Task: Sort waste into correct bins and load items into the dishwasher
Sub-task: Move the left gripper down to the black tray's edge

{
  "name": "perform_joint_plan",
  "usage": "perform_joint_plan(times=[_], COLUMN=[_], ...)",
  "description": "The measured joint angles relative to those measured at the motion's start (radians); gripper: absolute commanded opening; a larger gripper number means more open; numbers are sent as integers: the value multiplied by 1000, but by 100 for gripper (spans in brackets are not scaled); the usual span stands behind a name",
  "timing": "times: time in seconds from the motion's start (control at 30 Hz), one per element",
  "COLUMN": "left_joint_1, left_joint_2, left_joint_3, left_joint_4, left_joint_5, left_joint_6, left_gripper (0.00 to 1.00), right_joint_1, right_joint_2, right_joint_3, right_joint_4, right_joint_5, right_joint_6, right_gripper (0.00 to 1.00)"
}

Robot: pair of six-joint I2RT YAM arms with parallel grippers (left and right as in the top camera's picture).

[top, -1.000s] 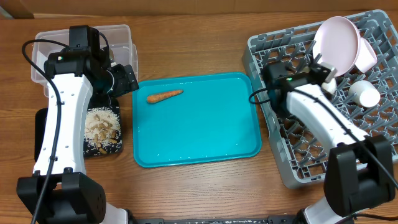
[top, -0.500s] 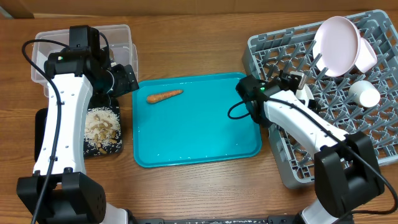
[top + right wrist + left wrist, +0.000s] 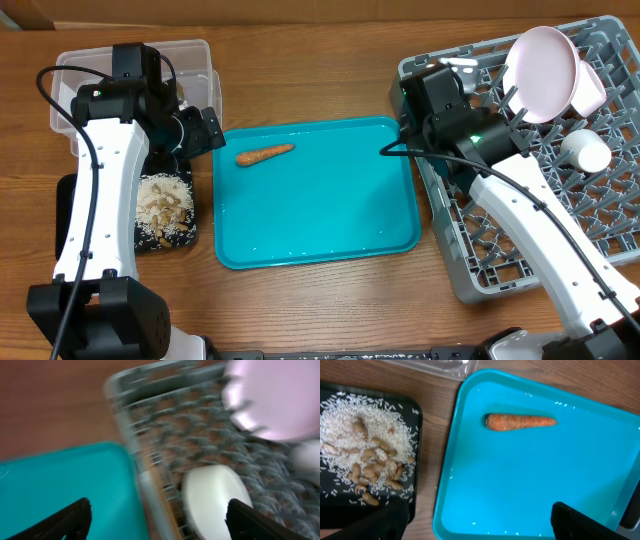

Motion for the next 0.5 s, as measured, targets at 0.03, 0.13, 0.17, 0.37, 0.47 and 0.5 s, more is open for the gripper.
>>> perform_joint_plan(times=[0.03,0.13,0.17,0.37,0.47,0.5], left_joint_1=[0,-11,-15,-39,-35,-31], left_joint_2=[0,0,0,0,0,0], left_joint_3=[0,-3,-8,-80,-135,-155], left_joint_4=[-4,-14,-18,-120,-155,-156], left_joint_5=[0,-3,-3,-38,-71,-78], left_joint_6=[0,0,0,-56,-117,-135], left_gripper=[88,85,82,81,78,77], right_joint_1=[1,1,1,0,-12,-23], right_joint_2=[1,7,8,11,12,13], right_joint_3=[0,0,0,0,0,0], right_joint_4=[3,15,17,0,-16,-26], right_joint_5=[-71,-252,-283,-360,-361,-361], right_joint_6=[-31,-99,-113,-158,-166,-171], right_gripper=[36,34,34,33,25,19])
